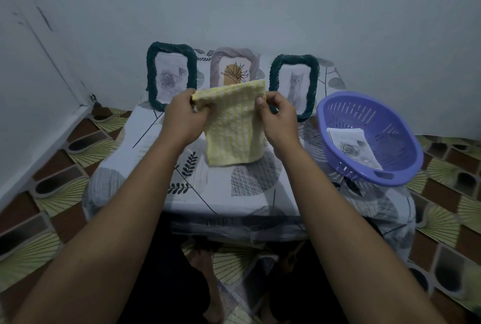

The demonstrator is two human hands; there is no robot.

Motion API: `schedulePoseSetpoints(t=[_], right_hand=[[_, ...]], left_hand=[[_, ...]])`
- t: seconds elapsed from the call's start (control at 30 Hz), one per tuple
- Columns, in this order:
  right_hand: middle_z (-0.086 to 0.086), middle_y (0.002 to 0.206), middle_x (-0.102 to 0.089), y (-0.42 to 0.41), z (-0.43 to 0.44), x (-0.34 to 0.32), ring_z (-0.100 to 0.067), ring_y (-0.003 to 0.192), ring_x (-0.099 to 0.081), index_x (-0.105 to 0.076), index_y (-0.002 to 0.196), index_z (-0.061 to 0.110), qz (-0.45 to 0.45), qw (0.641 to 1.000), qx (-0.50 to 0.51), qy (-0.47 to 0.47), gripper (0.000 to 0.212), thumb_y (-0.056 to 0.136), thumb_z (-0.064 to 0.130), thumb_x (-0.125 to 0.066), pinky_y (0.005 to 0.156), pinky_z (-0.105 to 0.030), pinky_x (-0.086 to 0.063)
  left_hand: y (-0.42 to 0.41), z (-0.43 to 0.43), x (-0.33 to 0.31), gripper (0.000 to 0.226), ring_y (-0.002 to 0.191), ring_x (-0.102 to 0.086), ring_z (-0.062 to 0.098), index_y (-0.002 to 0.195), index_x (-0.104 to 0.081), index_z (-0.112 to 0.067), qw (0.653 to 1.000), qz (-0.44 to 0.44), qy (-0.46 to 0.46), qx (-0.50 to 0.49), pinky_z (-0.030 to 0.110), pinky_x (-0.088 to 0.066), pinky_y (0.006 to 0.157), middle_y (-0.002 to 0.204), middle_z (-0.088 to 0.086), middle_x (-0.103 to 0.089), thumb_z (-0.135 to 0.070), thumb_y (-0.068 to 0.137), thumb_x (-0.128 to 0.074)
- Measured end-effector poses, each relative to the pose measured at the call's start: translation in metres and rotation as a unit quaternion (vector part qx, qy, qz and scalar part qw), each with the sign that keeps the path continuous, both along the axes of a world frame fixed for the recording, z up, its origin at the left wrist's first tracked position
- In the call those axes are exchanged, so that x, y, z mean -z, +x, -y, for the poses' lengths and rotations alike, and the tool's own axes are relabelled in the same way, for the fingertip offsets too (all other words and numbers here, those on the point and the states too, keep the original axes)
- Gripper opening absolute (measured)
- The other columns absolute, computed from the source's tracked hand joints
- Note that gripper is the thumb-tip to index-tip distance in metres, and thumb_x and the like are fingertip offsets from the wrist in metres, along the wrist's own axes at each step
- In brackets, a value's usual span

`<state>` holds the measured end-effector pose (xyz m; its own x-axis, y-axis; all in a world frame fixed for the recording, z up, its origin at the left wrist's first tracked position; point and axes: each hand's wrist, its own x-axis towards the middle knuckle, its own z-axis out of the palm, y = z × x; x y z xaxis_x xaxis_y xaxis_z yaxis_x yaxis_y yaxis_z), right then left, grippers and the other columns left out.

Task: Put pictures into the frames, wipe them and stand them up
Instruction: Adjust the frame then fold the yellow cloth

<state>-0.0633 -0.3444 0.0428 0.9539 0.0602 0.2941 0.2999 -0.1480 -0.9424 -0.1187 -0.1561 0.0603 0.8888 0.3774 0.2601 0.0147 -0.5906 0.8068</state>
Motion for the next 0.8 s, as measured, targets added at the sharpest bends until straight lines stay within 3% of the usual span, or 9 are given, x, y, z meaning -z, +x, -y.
schedulePoseSetpoints(t=[0.13,0.23,0.4,0.43,0.5,0.53,0.6,0.7,0.8], right_hand=[[0.007,0.092,-0.068,0.008,-0.002,-0.012,-0.008,0.091,-0.063,-0.065,0.097,0.019,0.026,0.999,-0.022,0.02,0.006,0.099,0.018,-0.06,0.086,-0.033,-0.055],[0.005,0.095,-0.068,0.005,0.002,-0.012,-0.012,0.095,-0.064,-0.065,0.095,0.024,0.036,0.997,-0.045,0.05,0.008,0.099,0.019,-0.06,0.087,-0.032,-0.056],[0.014,0.072,-0.06,-0.008,0.02,0.035,-0.008,0.074,-0.055,-0.06,0.072,0.02,-0.009,0.997,-0.042,-0.061,0.022,0.089,0.035,-0.061,0.071,-0.032,-0.044],[0.017,0.064,-0.056,-0.013,0.024,0.042,-0.004,0.067,-0.05,-0.055,0.065,0.022,-0.025,0.995,-0.045,-0.089,0.022,0.085,0.032,-0.058,0.067,-0.029,-0.04],[0.017,0.052,-0.048,-0.021,0.031,0.054,0.001,0.056,-0.04,-0.046,0.057,0.024,-0.045,0.988,-0.058,-0.14,0.023,0.078,0.027,-0.054,0.059,-0.025,-0.034],[0.016,0.049,-0.044,-0.025,0.034,0.057,-0.001,0.053,-0.038,-0.044,0.055,0.022,-0.052,0.984,-0.063,-0.161,0.023,0.076,0.027,-0.054,0.056,-0.026,-0.032],[0.011,0.047,-0.039,-0.03,0.037,0.061,-0.004,0.051,-0.034,-0.042,0.055,0.019,-0.058,0.976,-0.064,-0.2,0.026,0.074,0.031,-0.053,0.055,-0.03,-0.03],[0.007,0.052,-0.044,-0.033,0.039,0.063,-0.013,0.054,-0.039,-0.049,0.059,0.012,-0.054,0.968,-0.051,-0.241,0.031,0.074,0.04,-0.049,0.055,-0.038,-0.034],[-0.011,0.08,-0.068,-0.035,0.041,0.066,-0.028,0.075,-0.059,-0.064,0.09,0.006,-0.055,0.96,-0.05,-0.269,0.048,0.079,0.045,-0.039,0.068,-0.041,-0.049]], left_hand=[[0.011,-0.001,-0.01,0.014,0.084,-0.061,0.022,0.096,-0.06,-0.02,0.997,0.077,-0.03,-0.004,0.031,-0.045,0.064,0.089,-0.002,-0.064,-0.012,0.085,-0.064],[0.006,-0.004,-0.01,0.024,0.088,-0.066,0.018,0.095,-0.063,-0.027,0.989,0.124,-0.074,0.036,0.031,-0.055,0.071,0.092,-0.005,-0.068,-0.006,0.083,-0.07],[-0.015,-0.013,0.027,0.022,0.106,-0.062,0.004,0.089,-0.072,-0.019,0.993,0.016,0.002,0.118,0.027,-0.047,0.093,0.105,-0.021,-0.067,-0.007,0.073,-0.081],[-0.019,-0.014,0.036,0.022,0.103,-0.062,0.0,0.082,-0.07,-0.021,0.989,-0.02,0.011,0.146,0.026,-0.046,0.092,0.104,-0.022,-0.067,-0.005,0.071,-0.081],[-0.028,-0.014,0.053,0.022,0.075,-0.061,-0.007,0.065,-0.063,-0.024,0.977,-0.086,0.012,0.197,0.023,-0.045,0.072,0.082,-0.017,-0.069,-0.009,0.067,-0.079],[-0.03,-0.014,0.061,0.021,0.061,-0.056,-0.001,0.059,-0.058,-0.023,0.972,-0.107,0.009,0.21,0.024,-0.041,0.064,0.067,-0.014,-0.064,-0.014,0.064,-0.076],[-0.032,-0.013,0.07,0.021,0.052,-0.045,0.008,0.054,-0.052,-0.02,0.964,-0.128,0.001,0.233,0.028,-0.033,0.058,0.053,-0.009,-0.051,-0.019,0.06,-0.072],[-0.031,-0.013,0.074,0.021,0.053,-0.046,0.008,0.062,-0.055,-0.019,0.955,-0.143,-0.03,0.257,0.028,-0.033,0.059,0.054,-0.011,-0.05,-0.017,0.069,-0.075],[-0.029,-0.011,0.073,0.008,0.053,-0.05,-0.003,0.087,-0.066,-0.017,0.951,-0.154,-0.041,0.264,0.019,-0.039,0.057,0.06,-0.016,-0.06,-0.019,0.094,-0.068]])
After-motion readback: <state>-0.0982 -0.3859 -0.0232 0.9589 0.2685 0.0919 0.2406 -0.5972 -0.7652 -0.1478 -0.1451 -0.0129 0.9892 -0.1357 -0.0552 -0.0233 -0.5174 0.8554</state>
